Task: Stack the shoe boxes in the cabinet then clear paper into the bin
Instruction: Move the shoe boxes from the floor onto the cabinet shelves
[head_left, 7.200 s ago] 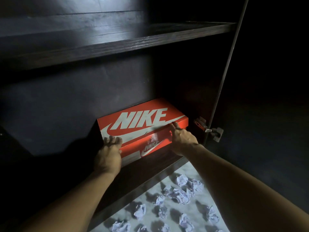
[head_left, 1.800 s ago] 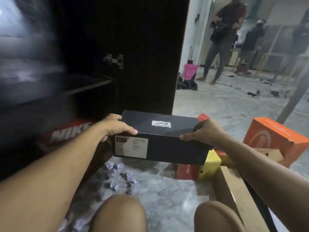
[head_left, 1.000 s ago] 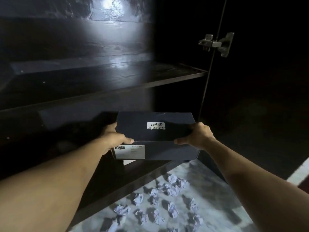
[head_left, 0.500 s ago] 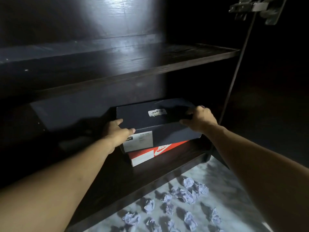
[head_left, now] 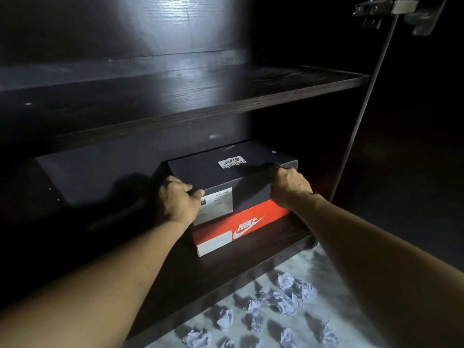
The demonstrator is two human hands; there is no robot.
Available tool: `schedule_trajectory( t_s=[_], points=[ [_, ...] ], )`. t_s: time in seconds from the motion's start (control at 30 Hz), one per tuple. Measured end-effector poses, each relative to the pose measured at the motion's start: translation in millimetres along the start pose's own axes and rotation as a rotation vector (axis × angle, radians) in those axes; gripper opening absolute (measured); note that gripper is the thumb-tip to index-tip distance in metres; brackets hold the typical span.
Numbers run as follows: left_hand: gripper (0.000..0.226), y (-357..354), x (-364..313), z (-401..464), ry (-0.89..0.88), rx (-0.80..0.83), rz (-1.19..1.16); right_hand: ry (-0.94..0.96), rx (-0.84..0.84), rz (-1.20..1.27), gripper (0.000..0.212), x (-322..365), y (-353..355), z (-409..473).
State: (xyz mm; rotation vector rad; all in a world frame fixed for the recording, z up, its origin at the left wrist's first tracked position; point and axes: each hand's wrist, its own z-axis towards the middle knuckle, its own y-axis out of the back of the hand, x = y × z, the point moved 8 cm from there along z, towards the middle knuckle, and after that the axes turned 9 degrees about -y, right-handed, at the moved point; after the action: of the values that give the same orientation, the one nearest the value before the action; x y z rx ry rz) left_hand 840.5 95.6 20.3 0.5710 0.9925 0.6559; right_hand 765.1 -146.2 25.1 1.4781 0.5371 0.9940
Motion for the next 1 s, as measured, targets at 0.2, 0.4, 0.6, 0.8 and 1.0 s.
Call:
schedule_trajectory(
  t_s=[0.2,0.4,0.6,0.8,1.0],
  points=[
    [0.039,-8,-7,-1,0.013,0.140,0.121,0.067,0.237,-0.016,0.086,-5,-14,-3],
    [0.048,-1,-37,-23,-0.011,0.224,0.324,0.052,0.198,0.018,0.062,-36,24,-36],
    [0.054,-7,-121,-76,-0.071,0.637,0.132,-0.024,0.253,-0.080,0.023,-99,95,-110],
    [0.037,-6,-254,-169,-0.372,1.058,-0.022,-0.183,0.239,-0.211,0.051,-184,179,-212],
    [0.048,4,-389,-289,-0.702,1.182,-0.006,-0.403,0.207,-0.209,0.051,-284,245,-366]
  ],
)
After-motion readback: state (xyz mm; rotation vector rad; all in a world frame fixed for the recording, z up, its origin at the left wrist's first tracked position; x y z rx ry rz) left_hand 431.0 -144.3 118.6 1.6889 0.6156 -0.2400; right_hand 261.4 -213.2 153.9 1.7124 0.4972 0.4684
